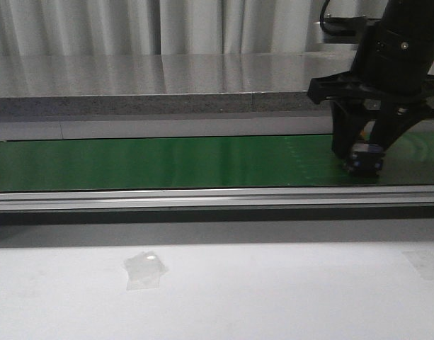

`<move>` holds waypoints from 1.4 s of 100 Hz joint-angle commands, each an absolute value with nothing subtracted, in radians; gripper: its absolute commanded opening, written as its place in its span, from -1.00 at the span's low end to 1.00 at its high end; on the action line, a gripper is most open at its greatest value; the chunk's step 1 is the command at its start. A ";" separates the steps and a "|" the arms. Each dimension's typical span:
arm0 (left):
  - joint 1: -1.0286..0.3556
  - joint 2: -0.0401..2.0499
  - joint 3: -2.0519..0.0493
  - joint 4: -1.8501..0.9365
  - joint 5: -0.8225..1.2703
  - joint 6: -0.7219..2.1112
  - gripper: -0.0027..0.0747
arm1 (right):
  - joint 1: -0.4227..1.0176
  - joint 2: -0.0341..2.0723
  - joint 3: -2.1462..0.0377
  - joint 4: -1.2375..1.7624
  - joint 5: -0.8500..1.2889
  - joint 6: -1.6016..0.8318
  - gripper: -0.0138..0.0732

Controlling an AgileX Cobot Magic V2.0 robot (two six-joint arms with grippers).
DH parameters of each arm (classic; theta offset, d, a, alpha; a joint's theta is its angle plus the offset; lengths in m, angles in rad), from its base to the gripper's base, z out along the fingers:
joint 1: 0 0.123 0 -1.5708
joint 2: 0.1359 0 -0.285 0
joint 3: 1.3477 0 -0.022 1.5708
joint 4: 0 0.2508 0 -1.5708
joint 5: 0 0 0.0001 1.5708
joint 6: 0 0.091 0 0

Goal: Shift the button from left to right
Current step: 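Grasp the button with the right gripper and lift it off the belt, then lower the held button into the green tray and open the right gripper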

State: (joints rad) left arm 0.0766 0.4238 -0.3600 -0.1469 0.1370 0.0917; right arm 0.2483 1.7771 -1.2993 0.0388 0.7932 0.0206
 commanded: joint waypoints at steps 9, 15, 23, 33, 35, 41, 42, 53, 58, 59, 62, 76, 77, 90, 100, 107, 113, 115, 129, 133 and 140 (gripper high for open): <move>0.074 0.429 -0.391 -0.157 0.059 0.092 -0.98 | 0.247 1.726 -1.368 0.029 0.847 0.018 -0.26; 0.074 0.429 -0.391 -0.157 0.059 0.092 -0.98 | 0.246 1.718 -1.399 0.010 0.882 0.018 -0.26; 0.074 0.429 -0.391 -0.157 0.059 0.092 -0.98 | 0.240 1.704 -1.445 -0.010 0.912 0.018 -0.26; 0.074 0.429 -0.391 -0.157 0.059 0.092 -0.98 | 0.211 1.690 -1.506 -0.034 0.960 0.018 -0.26; 0.074 0.429 -0.391 -0.157 0.059 0.092 -0.98 | 0.202 1.686 -1.520 -0.040 0.971 0.018 -0.26; 0.074 0.429 -0.391 -0.157 0.059 0.092 -0.98 | 0.176 1.685 -1.556 -0.057 1.002 0.017 -0.26; 0.074 0.429 -0.391 -0.157 0.059 0.092 -0.98 | 0.169 1.685 -1.566 -0.059 1.006 0.017 -0.26; 0.074 0.429 -0.391 -0.157 0.059 0.092 -0.98 | 0.108 1.685 -1.622 -0.112 1.046 0.014 -0.26; 0.074 0.429 -0.391 -0.157 0.059 0.092 -0.98 | 0.074 1.685 -1.638 -0.138 1.048 0.014 -0.26; 0.074 0.429 -0.391 -0.157 0.059 0.092 -0.98 | 0.064 1.685 -1.642 -0.145 1.048 0.014 -0.26; 0.074 0.429 -0.391 -0.157 0.059 0.092 -0.98 | 0.037 1.685 -1.650 -0.161 1.048 0.013 -0.26; 0.074 0.429 -0.391 -0.157 0.059 0.092 -0.98 | -0.076 1.685 -1.661 -0.200 1.044 -0.007 -0.26; 0.074 0.429 -0.391 -0.157 0.059 0.092 -0.98 | -0.082 1.685 -1.661 -0.199 1.042 -0.010 -0.26; 0.074 0.429 -0.391 -0.157 0.059 0.092 -0.98 | -0.192 1.698 -1.661 -0.199 1.033 -0.041 -0.26; 0.074 0.429 -0.391 -0.157 0.059 0.092 -0.98 | -0.259 1.720 -1.660 -0.196 1.020 -0.062 -0.26; 0.074 0.429 -0.391 -0.157 0.059 0.092 -0.98 | -0.295 1.740 -1.659 -0.191 1.002 -0.062 -0.26; 0.074 0.429 -0.391 -0.157 0.059 0.092 -0.98 | -0.317 1.762 -1.659 -0.191 0.984 -0.062 -0.26; 0.074 0.429 -0.391 -0.157 0.059 0.092 -0.98 | -0.322 1.772 -1.659 -0.191 0.980 -0.062 -0.26; 0.074 0.429 -0.391 -0.157 0.059 0.092 -0.98 | -0.341 1.836 -1.659 -0.193 0.966 -0.066 -0.26; 0.074 0.429 -0.391 -0.157 0.059 0.092 -0.98 | -0.341 1.854 -1.659 -0.193 0.966 -0.066 -0.26; 0.074 0.429 -0.391 -0.157 0.059 0.092 -0.98 | -0.341 1.890 -1.659 -0.192 0.966 -0.066 -0.26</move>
